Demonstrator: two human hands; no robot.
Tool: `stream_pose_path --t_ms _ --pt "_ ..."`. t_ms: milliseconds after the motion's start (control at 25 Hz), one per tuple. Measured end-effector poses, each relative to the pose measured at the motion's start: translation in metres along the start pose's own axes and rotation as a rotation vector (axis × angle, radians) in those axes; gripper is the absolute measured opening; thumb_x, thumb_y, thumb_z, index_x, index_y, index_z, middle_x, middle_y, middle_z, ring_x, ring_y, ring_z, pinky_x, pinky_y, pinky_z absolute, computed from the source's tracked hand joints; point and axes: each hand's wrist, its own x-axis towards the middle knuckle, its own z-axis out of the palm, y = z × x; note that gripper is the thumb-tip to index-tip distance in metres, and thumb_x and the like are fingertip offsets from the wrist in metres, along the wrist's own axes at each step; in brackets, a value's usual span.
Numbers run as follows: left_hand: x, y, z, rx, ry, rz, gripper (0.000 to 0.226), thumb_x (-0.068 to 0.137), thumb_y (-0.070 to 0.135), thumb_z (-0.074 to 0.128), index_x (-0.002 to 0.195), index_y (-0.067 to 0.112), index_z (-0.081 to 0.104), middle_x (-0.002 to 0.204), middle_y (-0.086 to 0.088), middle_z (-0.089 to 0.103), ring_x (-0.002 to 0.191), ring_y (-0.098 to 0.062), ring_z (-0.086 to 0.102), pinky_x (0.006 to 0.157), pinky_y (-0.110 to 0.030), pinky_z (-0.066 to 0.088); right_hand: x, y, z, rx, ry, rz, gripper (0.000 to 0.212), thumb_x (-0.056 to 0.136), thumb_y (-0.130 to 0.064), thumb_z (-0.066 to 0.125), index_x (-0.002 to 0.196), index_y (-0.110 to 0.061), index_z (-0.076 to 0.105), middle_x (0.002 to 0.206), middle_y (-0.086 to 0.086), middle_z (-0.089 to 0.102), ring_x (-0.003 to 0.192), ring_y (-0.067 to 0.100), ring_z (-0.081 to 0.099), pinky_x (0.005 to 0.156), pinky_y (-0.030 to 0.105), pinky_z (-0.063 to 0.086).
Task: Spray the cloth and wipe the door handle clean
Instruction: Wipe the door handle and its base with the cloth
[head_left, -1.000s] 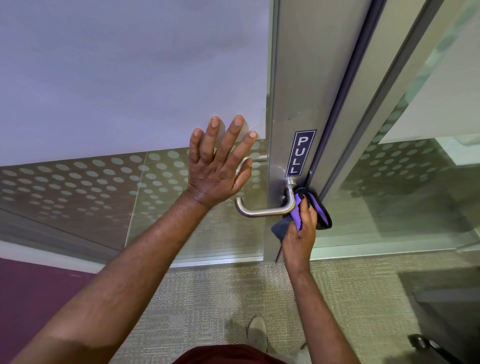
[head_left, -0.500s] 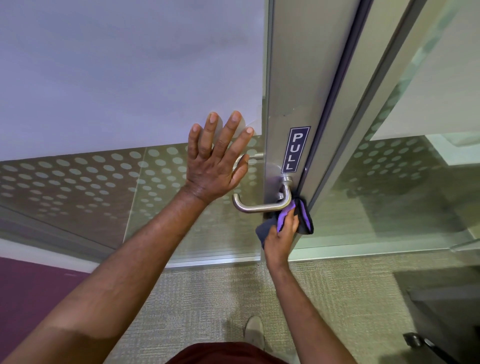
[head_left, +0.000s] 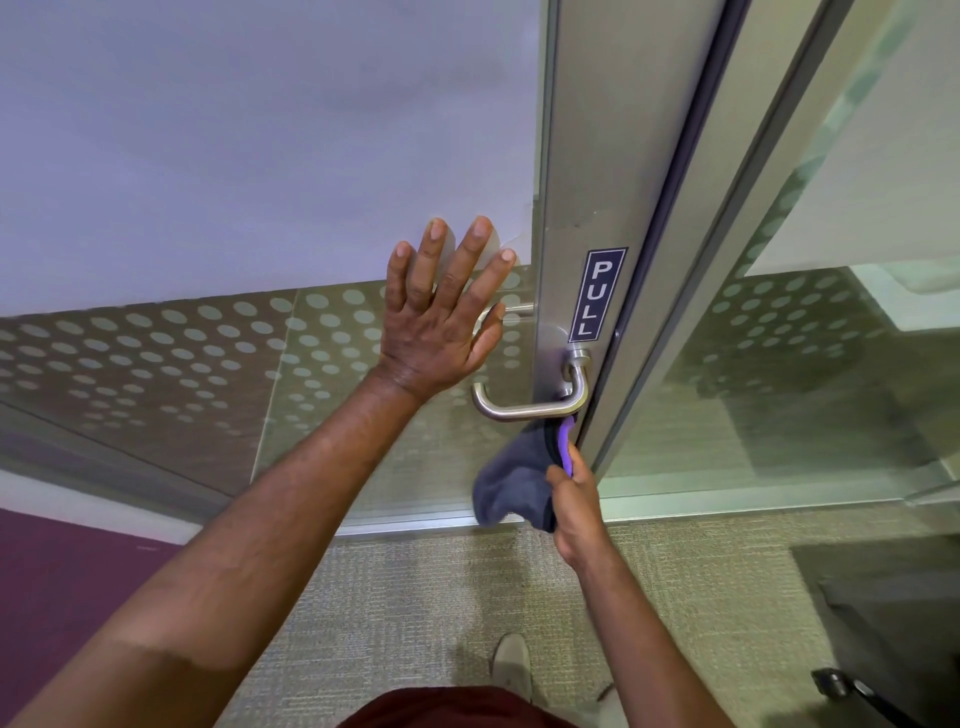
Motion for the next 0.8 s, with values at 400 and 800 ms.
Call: stream_pose_path --t_ms 400,800 --pt "0.000 0.002 0.004 0.007 0.048 0.000 0.066 0.099 0.042 0.064 0.158 0.022 0.042 0.179 -0.002 0.011 0.166 -0.029 -0.005 0.134 -0.049 0.000 -0.115 -0.093 0.000 -0.358 0.296 -0.539 0.066 0.077 -0.010 0.048 0.138 -0.031 0.063 0.121 -0.002 0.072 0.101 0.016 0.069 0.084 0.027 0.055" --pt "-0.001 0.002 0.005 0.018 0.058 -0.010 0.064 0.099 0.042 0.064 0.157 0.022 0.044 0.161 -0.009 0.039 0.166 -0.029 -0.005 0.133 -0.050 0.003 -0.049 -0.084 0.063 -1.590 0.410 -0.974 0.044 0.093 -0.010 0.063 0.137 -0.011 0.061 0.125 0.005 0.067 0.117 0.027 0.061 0.099 0.043 0.042"
